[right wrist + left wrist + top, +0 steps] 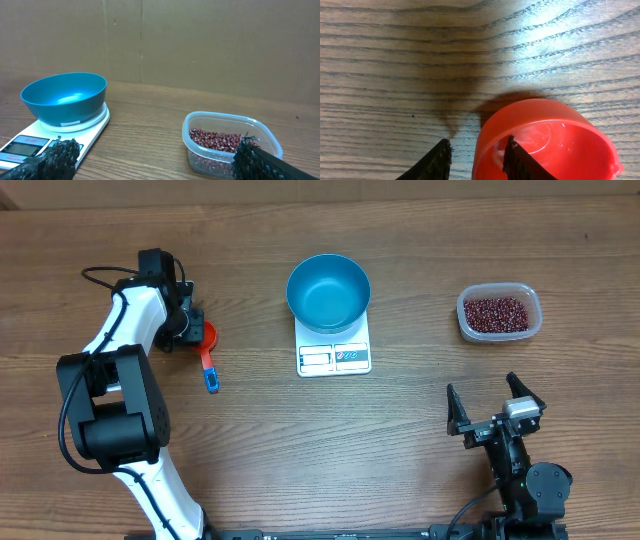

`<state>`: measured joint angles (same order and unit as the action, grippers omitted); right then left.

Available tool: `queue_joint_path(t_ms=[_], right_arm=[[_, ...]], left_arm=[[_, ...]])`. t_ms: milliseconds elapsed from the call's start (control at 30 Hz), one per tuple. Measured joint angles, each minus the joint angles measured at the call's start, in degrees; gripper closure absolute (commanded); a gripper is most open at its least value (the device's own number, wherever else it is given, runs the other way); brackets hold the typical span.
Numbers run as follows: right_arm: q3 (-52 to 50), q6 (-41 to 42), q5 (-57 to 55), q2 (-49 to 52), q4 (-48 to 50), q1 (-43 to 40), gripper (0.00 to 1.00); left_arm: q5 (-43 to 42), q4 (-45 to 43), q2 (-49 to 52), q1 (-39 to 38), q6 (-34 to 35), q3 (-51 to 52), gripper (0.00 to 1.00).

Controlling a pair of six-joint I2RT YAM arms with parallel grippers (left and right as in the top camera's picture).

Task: Scoop item into bowl and weigh 150g on scale
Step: 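Close the left gripper on the red scoop's rim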

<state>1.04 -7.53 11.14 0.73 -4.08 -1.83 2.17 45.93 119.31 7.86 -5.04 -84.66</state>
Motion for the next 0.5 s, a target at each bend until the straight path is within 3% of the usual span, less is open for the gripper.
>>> queue_joint_path(t_ms=[300,500], right_arm=[[0.0,0.0,0.0,0.0,0.0,0.0,0.0],[0.0,0.0,0.0,0.0,0.0,0.0,0.0]], left_arm=[[0.0,-0.1,0.0,0.0,0.0,0.0,0.8],[0.0,-0.1,0.0,0.0,0.1,0.0,0.96]])
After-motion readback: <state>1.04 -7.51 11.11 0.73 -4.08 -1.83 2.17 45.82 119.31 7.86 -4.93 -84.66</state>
